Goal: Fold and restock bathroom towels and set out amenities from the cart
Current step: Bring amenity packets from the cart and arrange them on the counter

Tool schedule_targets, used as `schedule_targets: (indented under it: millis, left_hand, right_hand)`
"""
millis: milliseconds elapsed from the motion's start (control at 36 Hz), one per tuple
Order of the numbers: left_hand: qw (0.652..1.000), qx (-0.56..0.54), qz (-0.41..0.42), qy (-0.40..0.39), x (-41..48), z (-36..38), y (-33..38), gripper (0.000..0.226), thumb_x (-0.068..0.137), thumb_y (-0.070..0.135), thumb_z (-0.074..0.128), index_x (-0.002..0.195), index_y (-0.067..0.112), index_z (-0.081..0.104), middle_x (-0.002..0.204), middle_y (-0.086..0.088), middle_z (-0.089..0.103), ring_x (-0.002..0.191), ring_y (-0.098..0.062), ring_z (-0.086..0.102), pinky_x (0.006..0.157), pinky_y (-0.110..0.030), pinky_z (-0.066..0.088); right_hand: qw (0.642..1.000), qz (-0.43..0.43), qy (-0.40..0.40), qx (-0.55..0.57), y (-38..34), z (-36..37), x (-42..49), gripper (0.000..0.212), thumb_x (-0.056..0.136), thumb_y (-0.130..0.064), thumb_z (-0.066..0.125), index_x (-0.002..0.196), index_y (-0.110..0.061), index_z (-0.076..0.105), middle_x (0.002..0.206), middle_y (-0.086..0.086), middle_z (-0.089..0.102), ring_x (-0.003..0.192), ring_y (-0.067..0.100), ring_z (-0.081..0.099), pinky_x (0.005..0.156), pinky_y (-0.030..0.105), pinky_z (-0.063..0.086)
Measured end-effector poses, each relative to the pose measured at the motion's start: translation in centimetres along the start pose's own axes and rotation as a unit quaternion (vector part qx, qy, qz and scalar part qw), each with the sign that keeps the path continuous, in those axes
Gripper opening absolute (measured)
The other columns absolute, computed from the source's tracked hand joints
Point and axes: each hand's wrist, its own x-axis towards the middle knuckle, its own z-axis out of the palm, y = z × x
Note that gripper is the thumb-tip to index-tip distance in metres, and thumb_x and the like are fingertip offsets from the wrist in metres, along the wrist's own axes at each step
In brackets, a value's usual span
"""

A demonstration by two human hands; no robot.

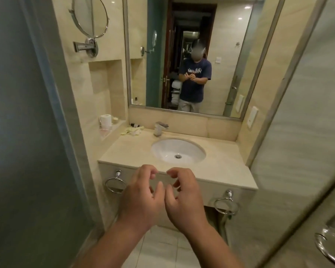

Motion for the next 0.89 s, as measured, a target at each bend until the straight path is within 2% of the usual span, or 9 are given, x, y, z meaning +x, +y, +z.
schedule_targets:
  millis: [111,250,361,528,750,889]
  left_hand:
    - [1.0,-0.005,-0.016,-0.003,6.3,3.3,-4.6,0.031,0.089,0.025,0.067,0.109,0.037,0.046,0.1,0.016,0.054,0.073,-0.005,0.057,0.057,-0.025,0.047]
    - [0.999,-0.011,-0.044,-0.027,13.5,6.6,-9.2,0.028,0.092,0.029,0.066,0.114,0.033,0.048,0.107,0.014,0.056,0.086,-0.005,0.059,0.067,-0.036,0.057]
    - [0.997,0.002,-0.065,-0.04,18.8,9.0,-12.5,0.027,0.092,0.028,0.066,0.113,0.031,0.049,0.107,0.013,0.053,0.074,0.001,0.057,0.063,-0.033,0.056]
    - [0.994,0.02,-0.099,-0.047,25.4,14.5,-18.1,0.028,0.091,0.031,0.065,0.11,0.035,0.045,0.103,0.015,0.051,0.074,-0.007,0.056,0.065,-0.036,0.054]
    - [0.974,0.098,-0.192,-0.07,33.5,22.5,-25.3,0.028,0.093,0.042,0.061,0.109,0.04,0.038,0.109,0.017,0.05,0.084,-0.01,0.056,0.067,-0.03,0.049]
    - [0.954,0.116,-0.267,-0.071,38.2,26.7,-30.1,0.03,0.094,0.044,0.059,0.116,0.04,0.039,0.113,0.017,0.05,0.09,-0.009,0.058,0.074,-0.033,0.055]
  right_hand:
    - [0.999,0.01,-0.037,-0.013,3.3,4.1,6.5,0.034,0.09,-0.015,0.062,0.121,-0.029,0.057,0.11,-0.02,0.05,0.098,0.001,0.051,0.08,0.015,0.045]
    - [0.997,0.046,-0.065,-0.01,6.7,8.3,14.1,0.035,0.094,-0.02,0.061,0.125,-0.032,0.054,0.115,-0.02,0.049,0.102,-0.001,0.051,0.085,0.018,0.047]
    - [0.994,0.072,-0.08,0.002,9.3,11.8,19.1,0.035,0.095,-0.024,0.061,0.124,-0.041,0.05,0.113,-0.022,0.049,0.097,0.002,0.054,0.078,0.02,0.05]
    - [0.988,0.102,-0.116,0.009,15.1,16.7,26.4,0.039,0.095,-0.027,0.061,0.129,-0.041,0.048,0.116,-0.021,0.051,0.097,0.002,0.057,0.082,0.021,0.051]
    - [0.969,0.129,-0.209,0.036,24.8,23.8,36.2,0.052,0.094,-0.033,0.065,0.138,-0.043,0.038,0.13,-0.016,0.047,0.098,0.003,0.059,0.084,0.019,0.05]
    - [0.954,0.144,-0.259,0.038,29.6,29.0,41.6,0.056,0.095,-0.034,0.064,0.143,-0.039,0.036,0.141,-0.011,0.043,0.098,0.006,0.061,0.088,0.022,0.053]
